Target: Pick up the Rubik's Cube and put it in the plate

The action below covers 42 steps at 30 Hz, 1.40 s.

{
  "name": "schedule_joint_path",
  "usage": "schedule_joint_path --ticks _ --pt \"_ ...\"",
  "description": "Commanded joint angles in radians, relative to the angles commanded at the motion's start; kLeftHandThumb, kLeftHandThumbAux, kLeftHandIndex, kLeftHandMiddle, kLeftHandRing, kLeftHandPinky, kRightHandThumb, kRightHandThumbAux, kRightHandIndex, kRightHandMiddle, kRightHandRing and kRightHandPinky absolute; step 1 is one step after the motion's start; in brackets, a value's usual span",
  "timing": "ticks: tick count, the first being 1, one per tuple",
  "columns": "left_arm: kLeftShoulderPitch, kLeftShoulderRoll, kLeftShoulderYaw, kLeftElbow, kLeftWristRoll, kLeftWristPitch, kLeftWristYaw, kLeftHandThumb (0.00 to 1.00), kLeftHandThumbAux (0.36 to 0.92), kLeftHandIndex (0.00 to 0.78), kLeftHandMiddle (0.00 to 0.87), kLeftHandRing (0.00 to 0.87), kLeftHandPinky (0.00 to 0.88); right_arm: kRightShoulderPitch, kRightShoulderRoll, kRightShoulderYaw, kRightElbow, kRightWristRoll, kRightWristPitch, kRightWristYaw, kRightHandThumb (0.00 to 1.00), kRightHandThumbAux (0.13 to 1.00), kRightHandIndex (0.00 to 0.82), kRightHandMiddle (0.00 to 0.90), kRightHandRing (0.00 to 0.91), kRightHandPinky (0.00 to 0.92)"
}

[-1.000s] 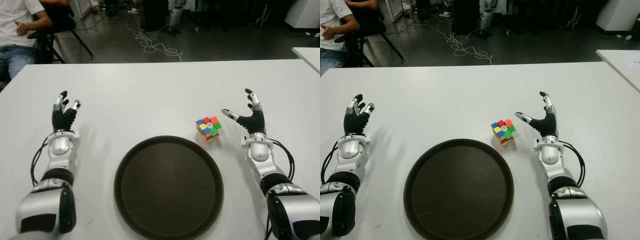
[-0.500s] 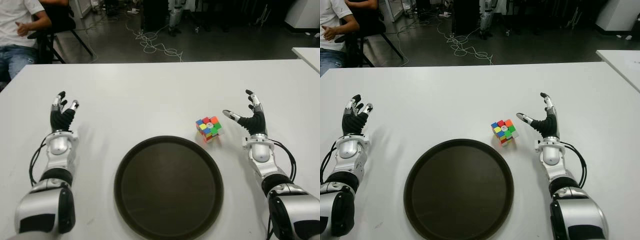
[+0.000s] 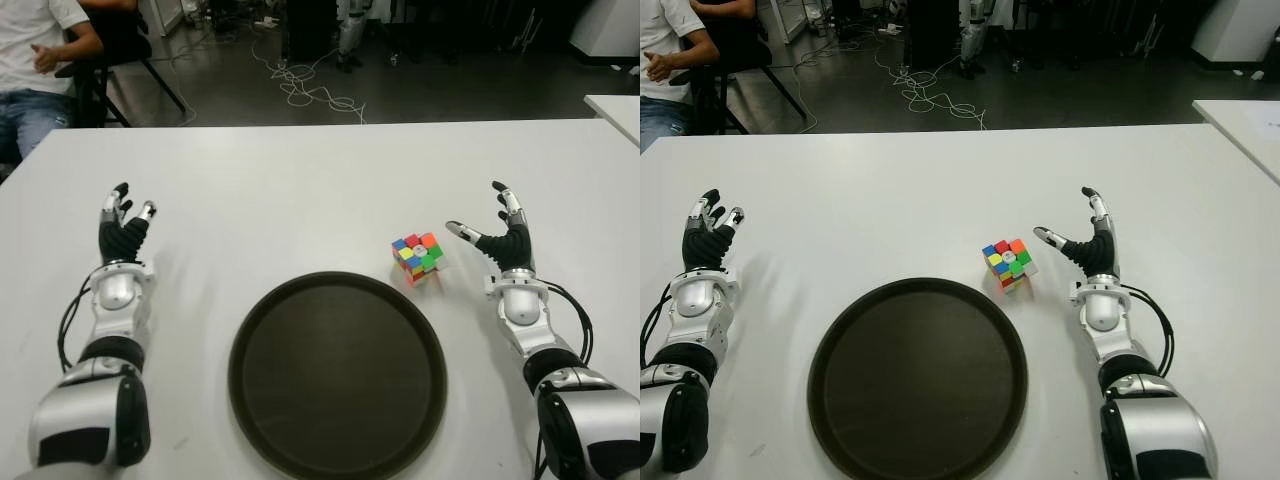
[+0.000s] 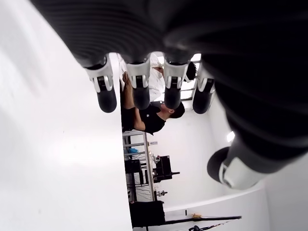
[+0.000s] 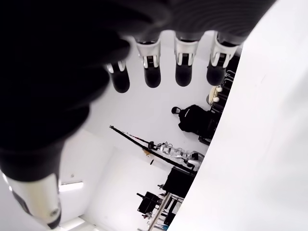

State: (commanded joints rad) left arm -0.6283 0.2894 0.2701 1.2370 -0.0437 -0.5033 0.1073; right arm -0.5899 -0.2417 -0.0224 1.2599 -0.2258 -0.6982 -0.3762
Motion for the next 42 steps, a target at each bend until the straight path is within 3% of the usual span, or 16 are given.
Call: schedule_joint_path --ticks 14,21,42 --pt "-0.005 0.002 -0.001 0.002 0.001 0.011 -0.002 0.000 0.651 0.000 0.000 0.000 0.000 -0.004 -0.003 0.001 0.009 -0.004 -0.004 -0.023 0.000 0.703 0.000 0.000 0.000 0.000" --pt "-0.009 0.013 -0.029 0.017 0.038 0.046 0.031 0.000 0.636 0.000 0.000 0.000 0.000 -0.010 0.000 -0.025 -0.008 0.034 -0.020 0.023 0.000 0.711 0.000 0.000 0.000 0.000" --pt "-0.033 0.018 -0.046 0.031 0.055 0.150 0.062 0.000 0.634 0.000 0.000 0.000 0.027 0.001 -0.024 -0.004 -0.056 0.016 -0.068 0.044 0.000 0.676 0.002 0.000 0.000 0.000"
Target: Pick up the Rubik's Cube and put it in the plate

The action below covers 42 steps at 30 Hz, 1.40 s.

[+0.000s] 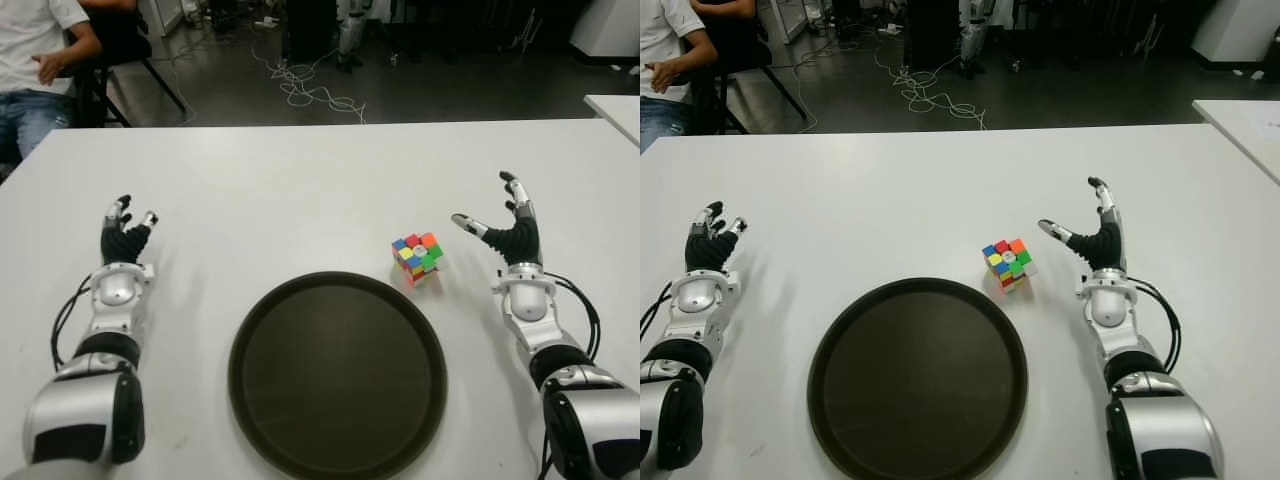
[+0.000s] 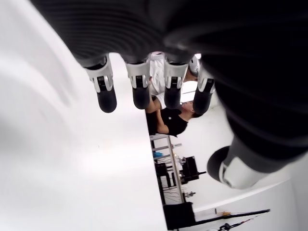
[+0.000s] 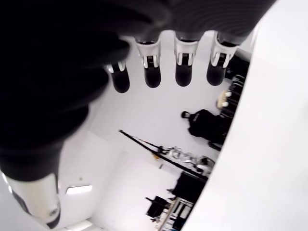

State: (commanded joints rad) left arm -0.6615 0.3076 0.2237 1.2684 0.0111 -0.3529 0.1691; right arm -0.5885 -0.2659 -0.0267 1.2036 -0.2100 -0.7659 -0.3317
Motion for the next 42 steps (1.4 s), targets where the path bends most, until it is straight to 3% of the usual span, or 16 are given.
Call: schedule_joint_path --ticks 9,17,21,28,38,42 --pt "-0.010 -0.010 0.009 -0.002 -0.014 0.030 0.007 0.000 0.659 0.000 0.000 0.015 0.056 0.003 -0.018 0.026 -0.039 -0.019 -0.017 0.046 0.000 0.621 0.000 0.000 0.000 0.000" --pt "-0.013 -0.015 0.007 -0.004 -0.012 0.039 0.014 0.000 0.677 0.000 0.014 0.033 0.068 0.013 -0.029 0.051 -0.103 -0.020 -0.027 0.146 0.000 0.673 0.000 0.000 0.000 0.000" --pt "-0.016 -0.017 0.006 -0.002 -0.008 0.044 0.031 0.000 0.696 0.000 0.019 0.038 0.070 0.040 -0.053 0.088 -0.177 -0.043 -0.029 0.218 0.000 0.643 0.000 0.000 0.000 0.000" --pt "-0.016 -0.017 0.000 0.003 -0.001 0.051 0.051 0.000 0.713 0.004 0.031 0.046 0.072 0.071 -0.097 0.127 -0.273 -0.080 0.016 0.296 0.000 0.583 0.000 0.000 0.000 0.000" --pt "-0.020 -0.014 -0.003 0.005 -0.005 0.071 0.047 0.000 0.747 0.009 0.036 0.043 0.060 0.085 -0.122 0.147 -0.364 -0.101 0.080 0.347 0.000 0.542 0.000 0.000 0.000 0.000" --pt "-0.021 -0.014 -0.006 0.006 -0.001 0.076 0.056 0.000 0.767 0.010 0.040 0.045 0.063 0.083 -0.138 0.170 -0.380 -0.148 0.102 0.333 0.000 0.476 0.000 0.000 0.001 0.000"
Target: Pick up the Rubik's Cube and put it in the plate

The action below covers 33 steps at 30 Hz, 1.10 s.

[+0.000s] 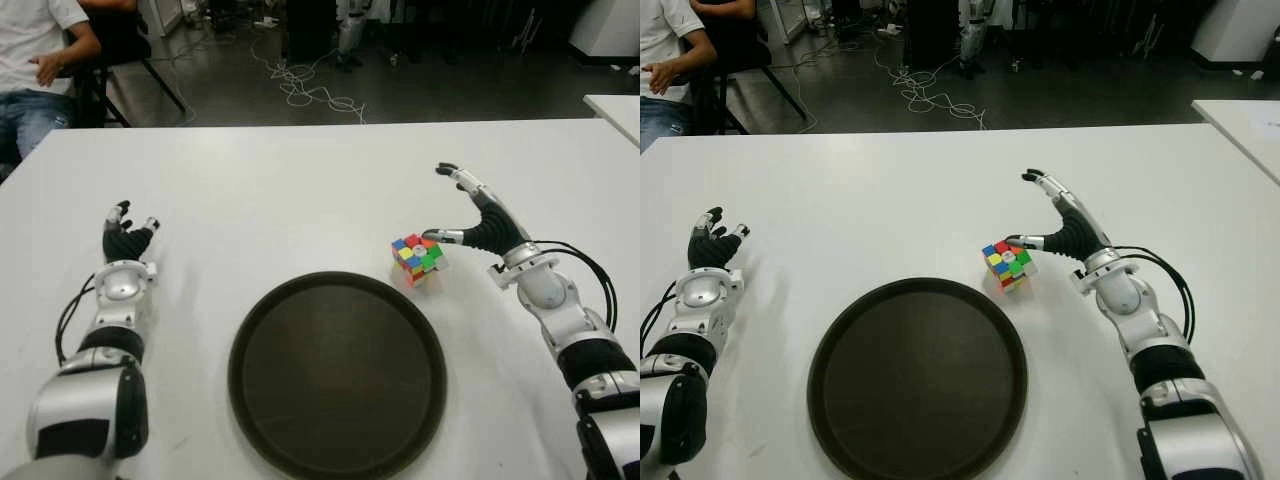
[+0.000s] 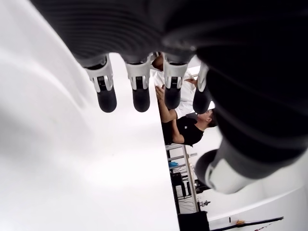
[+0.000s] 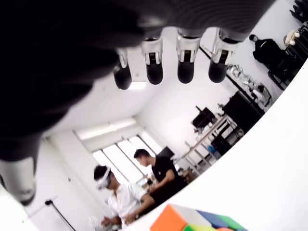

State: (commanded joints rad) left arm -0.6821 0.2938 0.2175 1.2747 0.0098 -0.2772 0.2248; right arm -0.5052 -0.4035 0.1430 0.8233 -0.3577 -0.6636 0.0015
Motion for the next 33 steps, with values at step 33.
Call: schedule_joint_path --ticks 33 --pt "0.000 -0.004 -0.002 0.004 0.005 0.001 0.025 0.000 0.777 0.021 0.044 0.038 0.049 0.019 -0.034 0.070 -0.079 -0.099 0.122 -0.002 0.000 0.468 0.000 0.000 0.000 0.000"
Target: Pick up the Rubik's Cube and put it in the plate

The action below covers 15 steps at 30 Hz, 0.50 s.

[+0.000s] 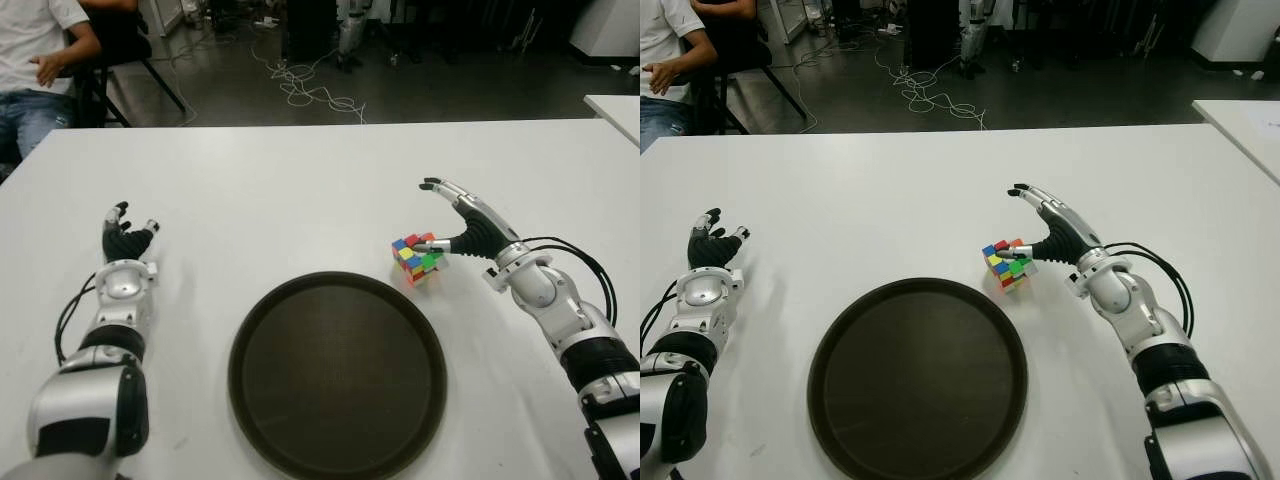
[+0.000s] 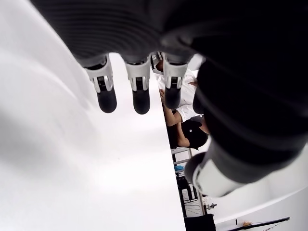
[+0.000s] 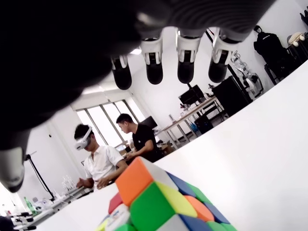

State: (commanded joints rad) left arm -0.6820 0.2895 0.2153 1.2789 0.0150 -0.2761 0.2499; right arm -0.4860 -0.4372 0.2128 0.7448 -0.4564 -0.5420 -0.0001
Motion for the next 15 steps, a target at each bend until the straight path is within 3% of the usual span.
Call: schedule_joint_path --ticks 5,15 --pt "0.000 -0.002 0.000 0.000 0.001 -0.002 0.000 0.000 0.773 0.023 0.046 0.040 0.048 -0.004 -0.007 0.013 0.000 -0.018 -0.004 -0.003 0.000 0.458 0.000 0.000 0.000 0.000" --pt "0.000 -0.003 -0.002 0.000 0.003 0.002 0.006 0.000 0.789 0.028 0.059 0.051 0.047 -0.016 -0.021 0.046 -0.008 -0.056 0.020 0.012 0.000 0.522 0.000 0.000 0.000 0.000"
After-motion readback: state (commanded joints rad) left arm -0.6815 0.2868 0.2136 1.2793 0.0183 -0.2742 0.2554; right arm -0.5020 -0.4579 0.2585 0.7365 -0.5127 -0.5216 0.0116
